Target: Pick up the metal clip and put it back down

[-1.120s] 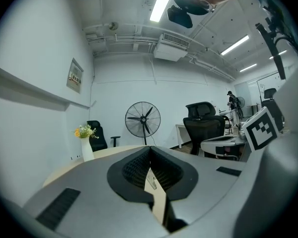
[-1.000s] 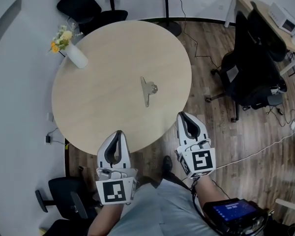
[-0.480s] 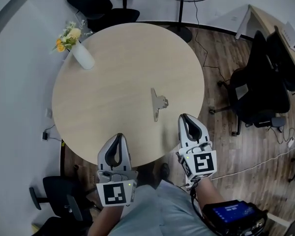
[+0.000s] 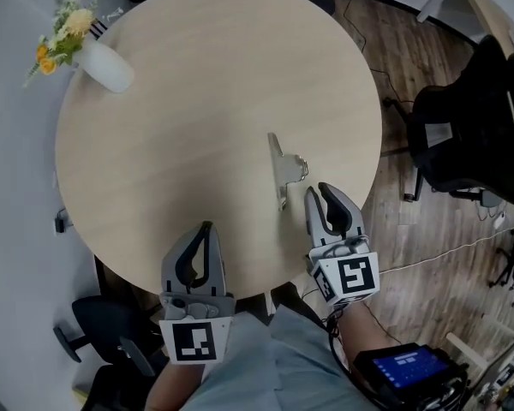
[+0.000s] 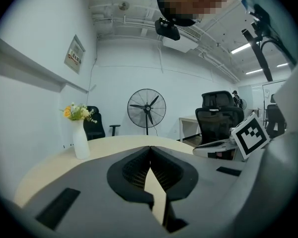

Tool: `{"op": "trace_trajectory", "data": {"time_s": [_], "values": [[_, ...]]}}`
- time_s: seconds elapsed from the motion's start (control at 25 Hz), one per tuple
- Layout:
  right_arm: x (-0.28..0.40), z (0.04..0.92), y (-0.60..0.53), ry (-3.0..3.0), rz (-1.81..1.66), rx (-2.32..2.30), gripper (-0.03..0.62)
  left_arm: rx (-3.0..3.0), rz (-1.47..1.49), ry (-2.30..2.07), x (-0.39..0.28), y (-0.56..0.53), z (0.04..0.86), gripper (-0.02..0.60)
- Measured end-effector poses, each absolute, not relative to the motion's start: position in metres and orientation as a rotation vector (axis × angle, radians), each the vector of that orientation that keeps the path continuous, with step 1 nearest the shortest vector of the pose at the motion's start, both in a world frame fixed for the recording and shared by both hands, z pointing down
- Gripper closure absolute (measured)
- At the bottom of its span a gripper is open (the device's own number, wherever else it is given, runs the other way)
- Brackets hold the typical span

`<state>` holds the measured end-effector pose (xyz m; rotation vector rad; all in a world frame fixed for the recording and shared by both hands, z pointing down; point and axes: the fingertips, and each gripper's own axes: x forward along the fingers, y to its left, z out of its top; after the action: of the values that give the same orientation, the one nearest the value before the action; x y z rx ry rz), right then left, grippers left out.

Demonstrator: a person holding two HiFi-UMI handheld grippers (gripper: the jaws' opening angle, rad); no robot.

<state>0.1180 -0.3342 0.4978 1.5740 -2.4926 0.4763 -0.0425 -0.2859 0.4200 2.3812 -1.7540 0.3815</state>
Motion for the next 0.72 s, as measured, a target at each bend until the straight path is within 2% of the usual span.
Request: {"op": "trace_trajectory", "data": {"time_s": [0.32, 0.72], "values": [[0.099, 0.581, -0.373, -2.371, 0.658, 1.551, 0.476, 2.309, 0.476, -1.593, -0.06, -0.331, 0.501, 0.562], [0.094, 0.633, -0.391, -2.3, 0.727, 1.501, 0.47, 2.229, 0.531, -1.566, -0.071, -0.35, 0.552, 0.561]]}}
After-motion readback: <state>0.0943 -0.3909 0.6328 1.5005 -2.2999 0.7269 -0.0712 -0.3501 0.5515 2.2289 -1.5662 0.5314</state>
